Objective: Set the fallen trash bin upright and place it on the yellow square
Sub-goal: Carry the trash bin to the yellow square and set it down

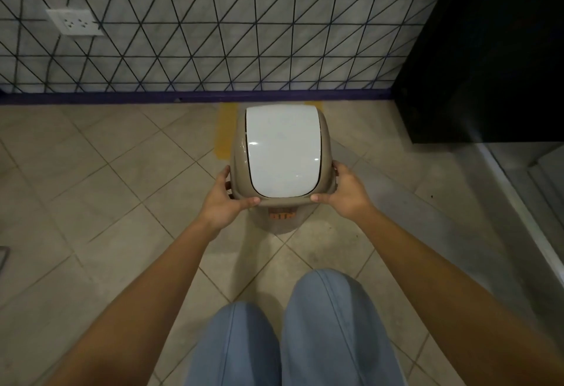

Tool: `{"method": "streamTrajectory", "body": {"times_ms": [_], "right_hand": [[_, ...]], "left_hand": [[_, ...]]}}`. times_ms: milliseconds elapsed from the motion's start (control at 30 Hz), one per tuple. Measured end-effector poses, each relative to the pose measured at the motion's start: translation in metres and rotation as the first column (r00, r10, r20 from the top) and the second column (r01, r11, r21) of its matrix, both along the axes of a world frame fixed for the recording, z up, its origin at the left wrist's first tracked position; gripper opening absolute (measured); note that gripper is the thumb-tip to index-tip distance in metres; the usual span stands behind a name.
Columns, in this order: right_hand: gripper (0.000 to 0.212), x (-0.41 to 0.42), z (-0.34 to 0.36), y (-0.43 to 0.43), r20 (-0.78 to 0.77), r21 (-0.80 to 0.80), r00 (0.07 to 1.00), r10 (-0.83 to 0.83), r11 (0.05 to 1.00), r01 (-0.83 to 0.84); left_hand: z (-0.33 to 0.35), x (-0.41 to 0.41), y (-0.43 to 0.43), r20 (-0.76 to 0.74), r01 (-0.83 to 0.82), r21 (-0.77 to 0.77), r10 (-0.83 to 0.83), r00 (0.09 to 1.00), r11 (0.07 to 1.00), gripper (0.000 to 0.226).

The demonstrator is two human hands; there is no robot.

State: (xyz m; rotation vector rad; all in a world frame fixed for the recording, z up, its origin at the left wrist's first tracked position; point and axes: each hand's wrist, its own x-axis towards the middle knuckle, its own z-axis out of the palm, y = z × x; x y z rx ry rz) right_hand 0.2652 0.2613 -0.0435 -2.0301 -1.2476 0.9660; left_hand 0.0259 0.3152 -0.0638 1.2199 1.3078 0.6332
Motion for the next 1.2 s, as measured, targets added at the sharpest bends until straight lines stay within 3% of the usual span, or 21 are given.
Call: {"method": "streamTrajectory", "body": {"times_ms": [200,633,867,1200], "right_hand": [[0.116,0.004,0.005,0.028,-0.076,-0.100,0.995,0.069,0.992,-0.076],[0.110,0.019,-0.007,0.064,-0.123,-0.032,0.991,0.050,0.998,-0.054],[0.111,0.025,-0.005,0.091,-0.119,-0.071,0.990,0.080,0.994,-0.088],[0.093,0.016,-0.011,0.107,-0.182,0.052,0.983,0.028,0.998,-0.019]], "left_hand": [[0.010,0.010,0.018,-0.009,-0.021,0.003,0.022,1.000,1.000,0.110],[0.022,0.040,0.061,-0.003,-0.013,-0.036,0.013,1.000,0.999,0.111],[0.013,0.038,0.085,0.030,-0.011,-0.046,0.012,0.999,0.999,0.114],[0.003,0.025,0.114,0.081,0.012,-0.030,-0.009,0.997,0.999,0.118]]}}
